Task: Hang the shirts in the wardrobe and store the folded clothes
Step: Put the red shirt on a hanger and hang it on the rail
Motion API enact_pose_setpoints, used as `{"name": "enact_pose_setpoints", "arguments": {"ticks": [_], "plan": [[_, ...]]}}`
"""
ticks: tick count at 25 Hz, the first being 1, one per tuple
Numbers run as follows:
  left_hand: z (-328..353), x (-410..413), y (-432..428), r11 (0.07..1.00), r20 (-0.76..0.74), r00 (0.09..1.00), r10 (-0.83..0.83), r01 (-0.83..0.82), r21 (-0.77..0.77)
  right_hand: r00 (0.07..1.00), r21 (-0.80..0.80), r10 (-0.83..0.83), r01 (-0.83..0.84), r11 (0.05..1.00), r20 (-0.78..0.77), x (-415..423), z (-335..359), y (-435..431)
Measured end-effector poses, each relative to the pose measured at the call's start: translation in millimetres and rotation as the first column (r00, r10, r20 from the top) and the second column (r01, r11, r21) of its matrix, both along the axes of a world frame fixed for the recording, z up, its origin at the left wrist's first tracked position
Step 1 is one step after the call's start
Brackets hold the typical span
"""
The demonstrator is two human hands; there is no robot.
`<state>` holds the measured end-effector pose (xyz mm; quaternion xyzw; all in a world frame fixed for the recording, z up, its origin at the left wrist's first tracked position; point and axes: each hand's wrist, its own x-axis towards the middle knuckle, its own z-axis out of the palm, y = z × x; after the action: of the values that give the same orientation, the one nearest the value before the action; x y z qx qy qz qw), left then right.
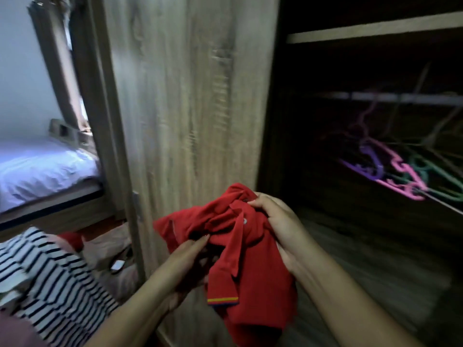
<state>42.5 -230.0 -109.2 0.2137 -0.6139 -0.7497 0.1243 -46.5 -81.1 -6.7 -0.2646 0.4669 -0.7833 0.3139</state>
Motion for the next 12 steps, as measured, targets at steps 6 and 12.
{"name": "enact_pose_setpoints", "arguments": {"ticks": [6,12], "plan": [[21.8,-35.8,105.8,0.949,-0.097,0.971,-0.219,0.235,0.212,0.941,-0.012,-0.337,0.337,0.941,0.006,-19.7,-6.3,106.5],[62.9,-72.5,109.5,0.875,-0.165,0.871,-0.462,0.417,-0.246,0.814,0.042,-0.524,0.550,0.834,-0.252,-29.7,-22.0,171.8]]}}
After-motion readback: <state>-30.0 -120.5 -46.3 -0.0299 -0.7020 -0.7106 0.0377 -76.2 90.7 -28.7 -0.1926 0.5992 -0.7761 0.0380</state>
